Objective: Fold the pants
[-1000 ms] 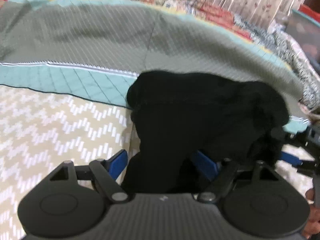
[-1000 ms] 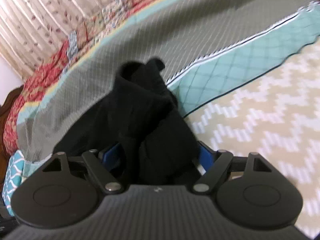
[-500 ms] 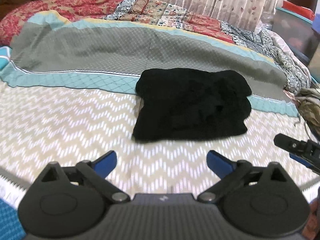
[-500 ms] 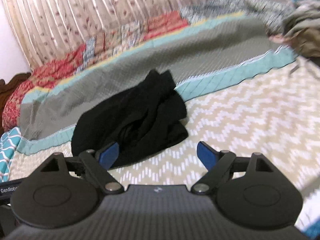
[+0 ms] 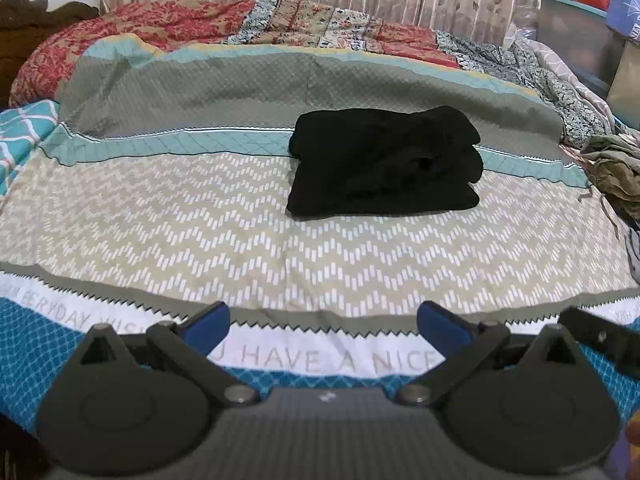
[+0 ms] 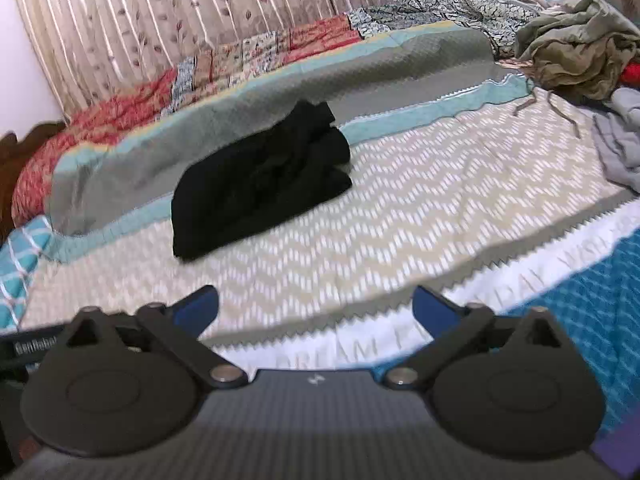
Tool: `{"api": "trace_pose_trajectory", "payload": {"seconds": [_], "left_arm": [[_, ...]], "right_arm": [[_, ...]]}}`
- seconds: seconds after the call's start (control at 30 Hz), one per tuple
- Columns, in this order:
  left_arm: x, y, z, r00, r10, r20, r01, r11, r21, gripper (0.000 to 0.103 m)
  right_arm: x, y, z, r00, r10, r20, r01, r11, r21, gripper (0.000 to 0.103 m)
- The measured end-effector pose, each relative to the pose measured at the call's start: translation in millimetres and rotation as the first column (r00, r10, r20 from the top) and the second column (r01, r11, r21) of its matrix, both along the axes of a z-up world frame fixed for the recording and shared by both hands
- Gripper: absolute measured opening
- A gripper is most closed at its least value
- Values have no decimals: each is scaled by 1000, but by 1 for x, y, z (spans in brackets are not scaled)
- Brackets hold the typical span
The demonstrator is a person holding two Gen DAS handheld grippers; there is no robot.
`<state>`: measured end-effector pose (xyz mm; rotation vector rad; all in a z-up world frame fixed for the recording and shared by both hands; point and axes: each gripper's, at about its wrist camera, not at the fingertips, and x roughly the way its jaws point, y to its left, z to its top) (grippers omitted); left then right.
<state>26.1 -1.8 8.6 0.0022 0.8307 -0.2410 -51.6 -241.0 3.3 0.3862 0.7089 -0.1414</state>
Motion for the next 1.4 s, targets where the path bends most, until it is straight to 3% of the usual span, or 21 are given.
{"api": "trace_pose_trajectory", "payload": {"seconds": [0.1,0.27,0.4,0.47,0.73,0.87,1.1,1.4], "left_arm": [[-14,-1,2,1000,17,25,-18,999,32,103],[-32,-6,5,996,41,80,-53,988,148,103],[-47,-12,7,984,54,168,-97,960,264,103],[-51,-13,8,982,55,182,-106,953,284,103],[-51,-7,17,995,60,76,-77,966,247,103],[-61,-6,27,993,51,106,-77,965,252,103],[-66,-2,41,995,48,84,-64,976,207,103],[-61,-2,30,997,76,24,-79,973,218,103]], "right_arm": [[-13,6,0,1000,3,-6,-3,1000,-14,103],[-37,22,2,1000,18,18,-17,998,-63,103],[-47,27,1,999,31,22,-30,998,-52,103],[-51,32,1,999,31,21,-30,999,-42,103],[-58,45,4,999,37,31,-36,998,-46,103],[-61,47,11,998,34,52,-32,998,-50,103],[-66,50,21,995,66,73,-65,998,-20,103],[-68,49,23,996,52,77,-52,999,0,103]]}}
